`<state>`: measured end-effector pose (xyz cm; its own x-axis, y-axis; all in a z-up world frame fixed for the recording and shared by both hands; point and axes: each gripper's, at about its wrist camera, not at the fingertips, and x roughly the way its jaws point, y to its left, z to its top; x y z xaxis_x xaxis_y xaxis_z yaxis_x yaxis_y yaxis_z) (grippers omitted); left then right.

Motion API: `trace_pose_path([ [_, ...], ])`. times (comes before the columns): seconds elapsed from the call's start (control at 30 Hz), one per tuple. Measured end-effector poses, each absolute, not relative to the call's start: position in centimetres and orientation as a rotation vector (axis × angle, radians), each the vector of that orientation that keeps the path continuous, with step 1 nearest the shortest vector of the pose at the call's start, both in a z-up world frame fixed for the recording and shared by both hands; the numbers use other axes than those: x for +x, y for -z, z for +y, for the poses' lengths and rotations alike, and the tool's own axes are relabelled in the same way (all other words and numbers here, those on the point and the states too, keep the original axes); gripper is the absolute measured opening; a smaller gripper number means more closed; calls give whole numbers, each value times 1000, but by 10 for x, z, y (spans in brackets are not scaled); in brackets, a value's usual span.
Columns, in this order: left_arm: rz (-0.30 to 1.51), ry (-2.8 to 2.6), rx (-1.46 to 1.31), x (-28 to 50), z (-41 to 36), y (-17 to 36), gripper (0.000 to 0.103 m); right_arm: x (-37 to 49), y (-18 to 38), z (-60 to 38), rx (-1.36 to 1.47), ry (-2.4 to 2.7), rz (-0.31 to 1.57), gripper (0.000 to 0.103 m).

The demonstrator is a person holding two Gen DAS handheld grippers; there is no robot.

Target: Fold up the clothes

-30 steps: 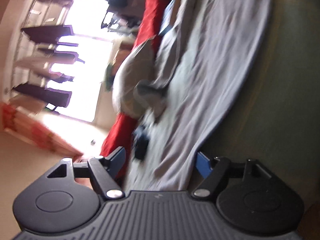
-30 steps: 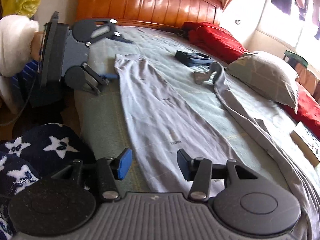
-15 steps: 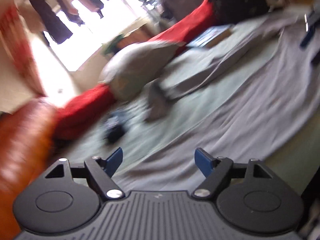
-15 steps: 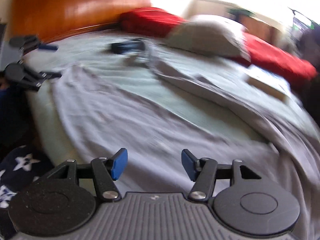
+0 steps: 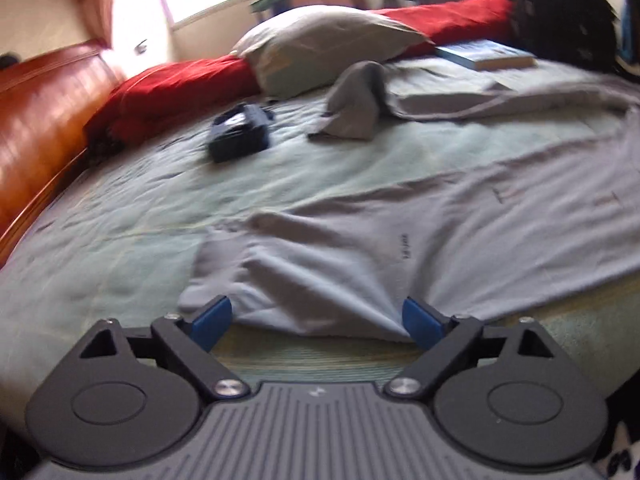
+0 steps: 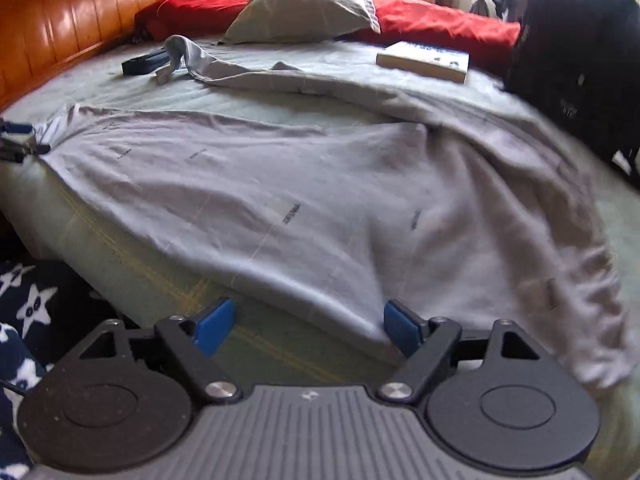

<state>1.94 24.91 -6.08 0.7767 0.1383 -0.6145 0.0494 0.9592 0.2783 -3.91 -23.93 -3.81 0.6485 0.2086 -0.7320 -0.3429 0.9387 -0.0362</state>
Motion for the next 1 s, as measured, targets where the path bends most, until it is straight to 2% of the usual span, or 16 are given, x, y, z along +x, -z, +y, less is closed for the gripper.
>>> trace_pose_path([
  [0.17, 603, 29, 295, 39, 219, 40, 92, -5, 20, -246, -167, -244, 664, 88],
  [0.37, 716, 2, 205, 55, 225, 70, 94, 15, 52, -306, 42, -146, 755, 88],
  [0.4, 730, -17, 175, 52, 233, 74, 95, 7, 55, -318, 78, -142, 752, 88],
  [0.43, 726, -18, 165, 51, 233, 71, 101, -2, 55, -325, 91, -133, 751, 88],
  [0.5, 712, -13, 153, 50, 232, 63, 102, -15, 54, -333, 92, -110, 762, 88],
  [0.63, 682, -5, 129, 49, 228, 45, 97, -14, 36, -328, 88, -117, 754, 90],
  [0.73, 660, 2, 111, 48, 225, 32, 98, 2, 21, -317, 80, -168, 700, 98],
  [0.8, 652, 35, 97, 53, 218, 27, 98, 18, 15, -305, 55, -195, 680, 98],
  [0.93, 713, 96, 93, 77, 200, 48, 98, 41, 14, -281, 11, -250, 668, 98],
  [1.0, 738, 52, 32, 82, 219, 58, 98, 45, 17, -273, 13, -274, 672, 98],
])
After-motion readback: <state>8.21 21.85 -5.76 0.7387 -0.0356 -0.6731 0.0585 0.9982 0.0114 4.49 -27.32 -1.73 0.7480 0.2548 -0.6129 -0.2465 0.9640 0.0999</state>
